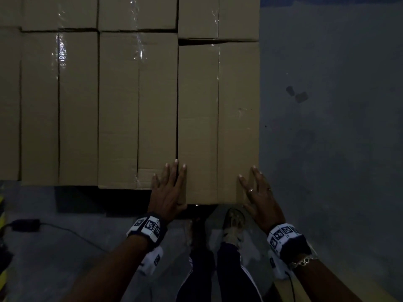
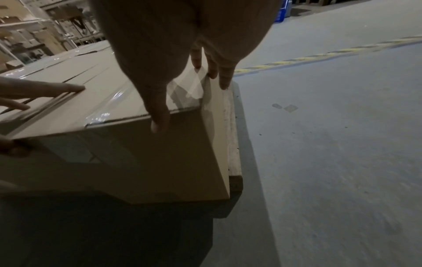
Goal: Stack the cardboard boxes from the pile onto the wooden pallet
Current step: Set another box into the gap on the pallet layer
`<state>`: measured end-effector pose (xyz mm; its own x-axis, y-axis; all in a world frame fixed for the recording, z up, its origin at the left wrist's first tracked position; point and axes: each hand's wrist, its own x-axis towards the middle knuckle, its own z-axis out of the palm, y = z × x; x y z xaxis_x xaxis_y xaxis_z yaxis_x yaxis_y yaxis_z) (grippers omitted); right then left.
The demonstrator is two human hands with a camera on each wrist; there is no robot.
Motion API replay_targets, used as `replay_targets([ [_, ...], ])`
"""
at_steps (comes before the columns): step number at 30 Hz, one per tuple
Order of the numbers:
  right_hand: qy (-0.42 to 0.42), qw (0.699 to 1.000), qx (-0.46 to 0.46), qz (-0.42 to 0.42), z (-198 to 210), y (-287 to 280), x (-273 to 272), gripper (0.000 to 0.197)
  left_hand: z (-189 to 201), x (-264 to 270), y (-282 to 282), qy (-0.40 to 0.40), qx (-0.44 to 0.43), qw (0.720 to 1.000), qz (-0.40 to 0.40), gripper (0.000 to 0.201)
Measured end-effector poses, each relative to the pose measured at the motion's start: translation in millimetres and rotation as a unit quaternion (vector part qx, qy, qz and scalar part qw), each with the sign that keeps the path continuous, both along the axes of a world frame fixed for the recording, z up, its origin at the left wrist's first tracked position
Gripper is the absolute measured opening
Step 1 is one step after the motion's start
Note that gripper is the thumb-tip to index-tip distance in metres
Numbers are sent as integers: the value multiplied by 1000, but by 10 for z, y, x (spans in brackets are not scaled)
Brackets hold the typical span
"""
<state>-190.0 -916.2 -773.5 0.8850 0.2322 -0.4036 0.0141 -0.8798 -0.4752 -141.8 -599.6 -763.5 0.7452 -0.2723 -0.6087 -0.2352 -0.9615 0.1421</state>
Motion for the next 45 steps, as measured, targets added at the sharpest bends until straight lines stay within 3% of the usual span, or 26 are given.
replay_targets([
  [8,17,998,45,-40,-70,96,25,99,-15,50,75,-15,-4,1000,-12,133],
  [15,42,994,81,-67,-82,93,145,91,10,135,12,-6,-34,999,34,113],
  [23,34,992,95,-78,-58,93,138,91,-5,210,78,43,-88,990,99,115],
  [37,48,987,96,-119,-84,143,105,88,-34,263,112,24,-69,994,78,101],
  [41,46,986,104,-118,-105,151,83,87,-32,217,95,36,-66,994,81,117],
  [45,22,989,92,-110,-151,177,58,89,-20,205,100,29,-67,994,77,113],
])
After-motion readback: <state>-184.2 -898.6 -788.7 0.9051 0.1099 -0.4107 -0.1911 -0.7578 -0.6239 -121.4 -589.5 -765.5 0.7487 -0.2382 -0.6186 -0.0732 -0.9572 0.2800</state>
